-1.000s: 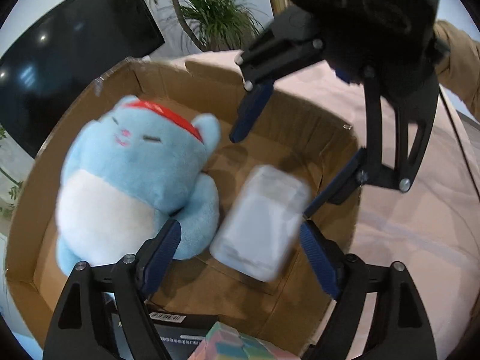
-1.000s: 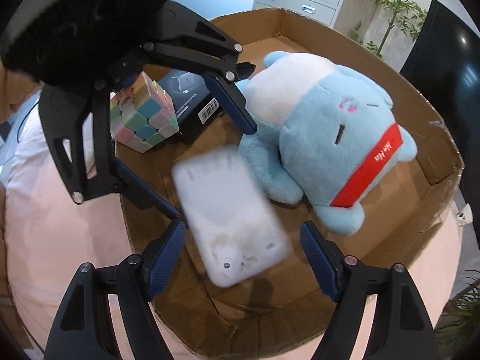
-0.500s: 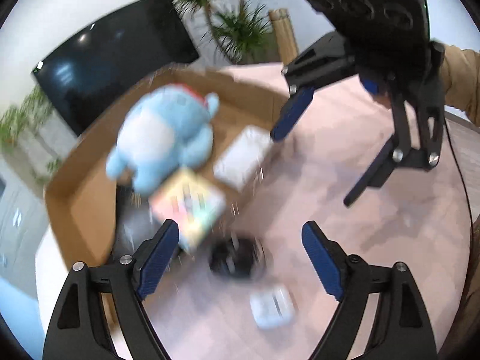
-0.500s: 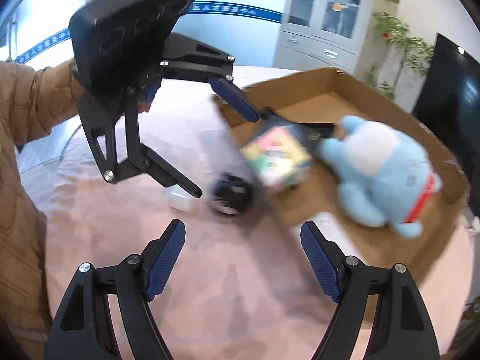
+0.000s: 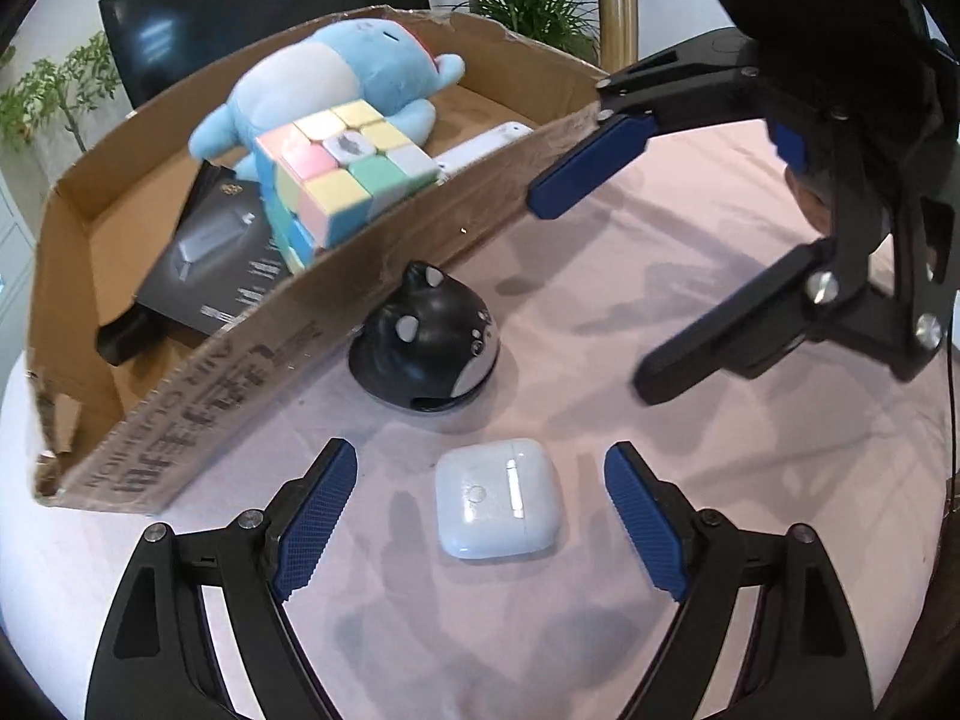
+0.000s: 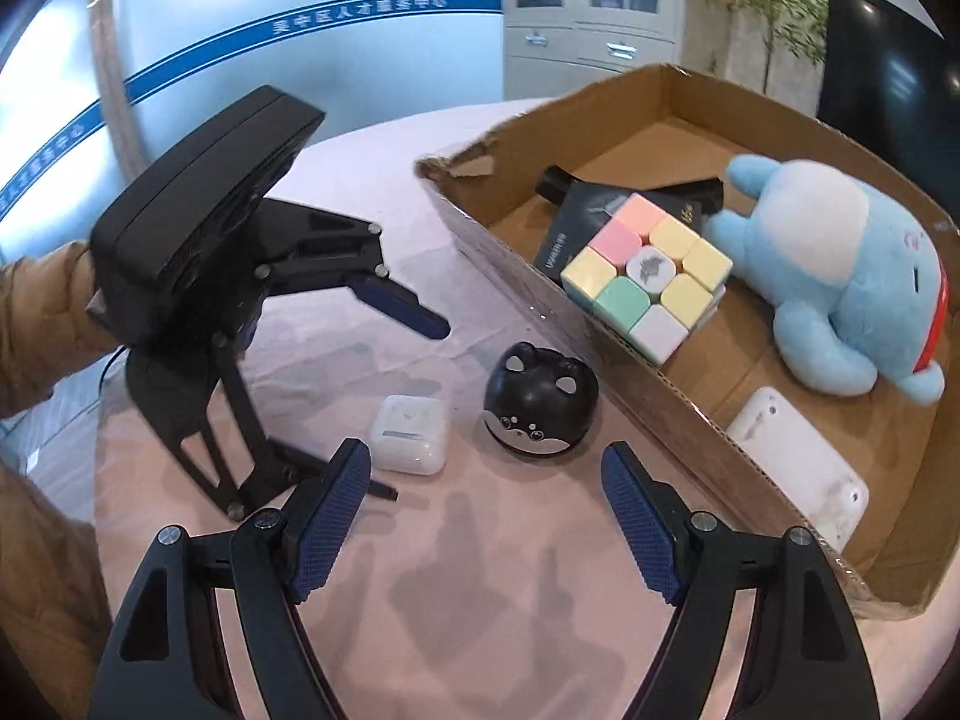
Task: Organize objects
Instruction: 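Withdraw both grippers from the box toward the black cat figure, then lower both grippers around the white earbud case and close them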
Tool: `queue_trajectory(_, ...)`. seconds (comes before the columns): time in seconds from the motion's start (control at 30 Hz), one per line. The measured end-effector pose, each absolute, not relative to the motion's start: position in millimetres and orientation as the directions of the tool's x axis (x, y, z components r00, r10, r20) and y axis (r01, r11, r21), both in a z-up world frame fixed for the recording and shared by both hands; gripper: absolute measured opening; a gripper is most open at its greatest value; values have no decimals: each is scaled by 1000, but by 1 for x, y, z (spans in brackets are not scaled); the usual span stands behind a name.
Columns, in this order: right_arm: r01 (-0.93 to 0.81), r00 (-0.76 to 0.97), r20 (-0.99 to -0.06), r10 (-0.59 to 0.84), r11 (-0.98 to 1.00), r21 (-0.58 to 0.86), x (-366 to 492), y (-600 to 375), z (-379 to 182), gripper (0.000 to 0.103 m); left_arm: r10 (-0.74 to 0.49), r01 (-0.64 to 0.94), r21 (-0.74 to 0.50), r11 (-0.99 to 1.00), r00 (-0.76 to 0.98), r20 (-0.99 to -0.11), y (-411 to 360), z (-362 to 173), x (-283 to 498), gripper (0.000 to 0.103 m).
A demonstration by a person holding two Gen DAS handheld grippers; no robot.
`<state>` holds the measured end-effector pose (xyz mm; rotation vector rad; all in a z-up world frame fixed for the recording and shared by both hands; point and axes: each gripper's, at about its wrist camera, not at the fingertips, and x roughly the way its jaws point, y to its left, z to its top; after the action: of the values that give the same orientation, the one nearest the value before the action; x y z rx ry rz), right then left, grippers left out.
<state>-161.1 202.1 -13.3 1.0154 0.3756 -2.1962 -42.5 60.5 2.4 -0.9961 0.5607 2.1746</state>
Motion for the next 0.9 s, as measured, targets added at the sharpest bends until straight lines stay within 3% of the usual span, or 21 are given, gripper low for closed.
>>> queue_trajectory(0.4, 702, -390, -784, -482, -707, 85, -168, 197, -25, 79, 404, -727, 70, -683, -457, -793, 60, -6, -46, 85)
queue_trajectory(0.73, 772, -283, -807, -518, -622, 129, -165, 164, -35, 79, 485, -778, -21, -628, -369, -793, 55, -18, -42, 84)
queue_trajectory(0.9, 782, -228, -844, -486, -608, 139, -167, 150, -42, 73, 505, -810, -18, -586, -348, -789, 61, -18, -35, 84)
